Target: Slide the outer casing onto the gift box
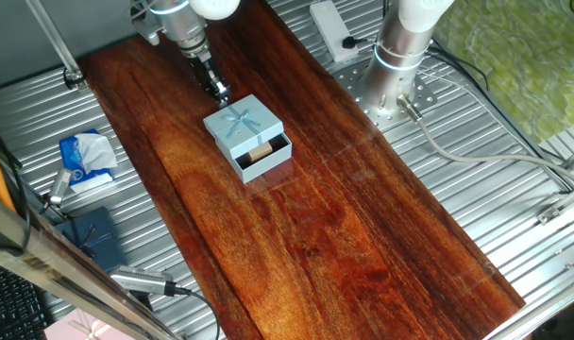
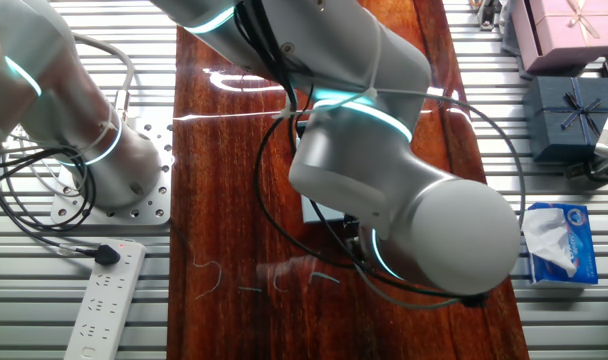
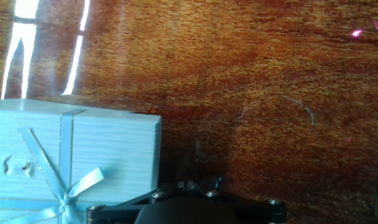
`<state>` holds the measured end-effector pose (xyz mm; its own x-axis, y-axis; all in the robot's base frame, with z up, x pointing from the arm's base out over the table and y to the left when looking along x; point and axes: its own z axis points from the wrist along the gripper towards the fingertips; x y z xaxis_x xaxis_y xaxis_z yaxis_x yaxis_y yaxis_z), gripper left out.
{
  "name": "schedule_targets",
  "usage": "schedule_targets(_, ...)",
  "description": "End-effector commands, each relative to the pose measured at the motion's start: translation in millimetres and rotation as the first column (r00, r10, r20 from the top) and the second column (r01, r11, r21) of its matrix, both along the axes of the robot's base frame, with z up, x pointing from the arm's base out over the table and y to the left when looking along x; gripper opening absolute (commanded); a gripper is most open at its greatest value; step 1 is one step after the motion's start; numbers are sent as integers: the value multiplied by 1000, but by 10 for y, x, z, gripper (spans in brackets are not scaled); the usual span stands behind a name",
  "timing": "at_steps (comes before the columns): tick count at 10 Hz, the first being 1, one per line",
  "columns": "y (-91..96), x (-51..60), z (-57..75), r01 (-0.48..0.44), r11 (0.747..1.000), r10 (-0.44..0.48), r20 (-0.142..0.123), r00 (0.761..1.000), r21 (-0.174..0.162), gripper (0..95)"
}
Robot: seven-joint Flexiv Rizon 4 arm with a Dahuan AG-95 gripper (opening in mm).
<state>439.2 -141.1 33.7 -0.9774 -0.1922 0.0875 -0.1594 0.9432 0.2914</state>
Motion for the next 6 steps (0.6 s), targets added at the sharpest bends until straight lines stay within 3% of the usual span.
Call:
schedule_targets(1,10,-20,-3,5,1000,-5,-2,1000,3,0)
schedule_targets(6,119,-67,6,32,999,-32,-11,999,2,0)
